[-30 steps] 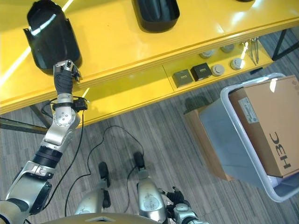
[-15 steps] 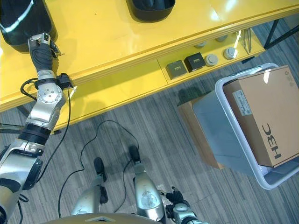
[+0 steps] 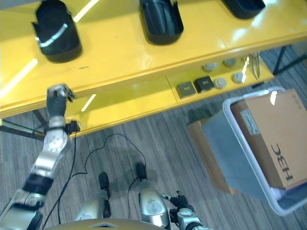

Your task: Move parts from the plastic box to the shelf.

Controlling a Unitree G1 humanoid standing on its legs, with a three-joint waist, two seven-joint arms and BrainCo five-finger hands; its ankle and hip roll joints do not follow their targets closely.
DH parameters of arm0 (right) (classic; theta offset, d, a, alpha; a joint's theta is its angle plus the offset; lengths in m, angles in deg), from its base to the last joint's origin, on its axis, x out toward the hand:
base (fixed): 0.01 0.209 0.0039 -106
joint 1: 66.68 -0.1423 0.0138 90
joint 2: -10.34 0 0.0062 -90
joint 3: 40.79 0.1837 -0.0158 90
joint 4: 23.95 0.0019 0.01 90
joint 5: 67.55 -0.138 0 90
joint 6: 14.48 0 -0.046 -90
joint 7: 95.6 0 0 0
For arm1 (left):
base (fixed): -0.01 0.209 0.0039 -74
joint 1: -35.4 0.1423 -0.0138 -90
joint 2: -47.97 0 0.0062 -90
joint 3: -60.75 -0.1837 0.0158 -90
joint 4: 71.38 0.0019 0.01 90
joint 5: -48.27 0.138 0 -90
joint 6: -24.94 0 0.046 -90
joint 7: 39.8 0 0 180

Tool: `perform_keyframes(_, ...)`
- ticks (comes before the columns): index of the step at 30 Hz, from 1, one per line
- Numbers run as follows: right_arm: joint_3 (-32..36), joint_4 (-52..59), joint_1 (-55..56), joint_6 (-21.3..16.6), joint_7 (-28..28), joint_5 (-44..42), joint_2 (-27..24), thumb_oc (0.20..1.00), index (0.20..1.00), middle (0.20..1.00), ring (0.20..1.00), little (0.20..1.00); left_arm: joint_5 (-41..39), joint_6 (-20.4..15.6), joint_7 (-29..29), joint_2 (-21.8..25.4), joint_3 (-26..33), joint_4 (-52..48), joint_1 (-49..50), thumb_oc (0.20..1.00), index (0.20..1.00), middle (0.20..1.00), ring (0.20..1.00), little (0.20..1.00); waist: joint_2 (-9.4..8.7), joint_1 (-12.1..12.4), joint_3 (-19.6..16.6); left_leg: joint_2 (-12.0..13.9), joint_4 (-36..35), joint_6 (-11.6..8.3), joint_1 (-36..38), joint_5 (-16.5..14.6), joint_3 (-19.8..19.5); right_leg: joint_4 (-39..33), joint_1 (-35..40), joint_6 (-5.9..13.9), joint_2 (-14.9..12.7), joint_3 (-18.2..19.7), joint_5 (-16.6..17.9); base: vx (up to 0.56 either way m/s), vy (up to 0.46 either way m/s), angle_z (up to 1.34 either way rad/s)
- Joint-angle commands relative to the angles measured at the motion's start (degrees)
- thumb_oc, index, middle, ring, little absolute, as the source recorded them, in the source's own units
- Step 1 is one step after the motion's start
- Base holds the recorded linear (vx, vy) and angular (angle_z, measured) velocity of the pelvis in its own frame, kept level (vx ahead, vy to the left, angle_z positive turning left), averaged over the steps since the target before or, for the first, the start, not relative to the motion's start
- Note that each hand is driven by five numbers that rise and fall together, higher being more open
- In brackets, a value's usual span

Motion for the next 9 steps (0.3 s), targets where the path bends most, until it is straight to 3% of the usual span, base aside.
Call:
perform_keyframes(1,0.0,-2.9,2.2,0.3,-0.6,-0.6,1.4,1.000,1.000,1.000,1.000,1.000,4.1,-2.5,2.3,-0.5,0.7,1.7,0.7,1.000,1.000,1.000,1.000,1.000,-1.06,2.2,-7.4,3.3,0.4,-1.77,2.6,-4.7,-1.7,2.5,-0.9,1.76,-3.6,-1.3,-3.5,0.01,-0.008,0.25)
perform_keyframes(2,-0.2,-3.1,2.1,0.4,-1.1,0.1,1.6,1.000,1.000,1.000,1.000,1.000,4.9,-1.8,3.0,-0.8,0.7,2.6,5.8,1.000,1.000,1.000,1.000,1.000,-1.36,3.1,-8.7,3.4,0.7,-1.66,3.9,-5.1,-2.3,2.9,1.0,1.65,-3.6,-2.2,-4.3,0.01,-0.008,0.22)
perform_keyframes(7,0.0,-3.7,1.3,0.5,-2.1,1.0,1.5,1.000,1.000,1.000,1.000,1.000,8.9,-0.6,4.1,-0.2,-0.6,8.3,12.9,1.000,1.000,1.000,1.000,1.000,-2.14,5.2,-10.8,3.6,1.6,-1.34,5.9,-6.1,-4.1,3.7,4.3,1.59,-3.7,-3.9,-5.7,0.00,0.003,0.26)
perform_keyframes(9,0.5,-3.4,0.2,0.1,-2.8,0.7,0.9,1.000,1.000,1.000,1.000,1.000,13.8,1.5,5.4,0.5,-3.0,19.0,15.5,1.000,1.000,1.000,1.000,1.000,-2.53,6.0,-12.2,3.3,2.0,-0.91,7.0,-6.7,-5.1,4.2,6.1,1.81,-4.1,-4.5,-6.1,0.00,0.070,0.40)
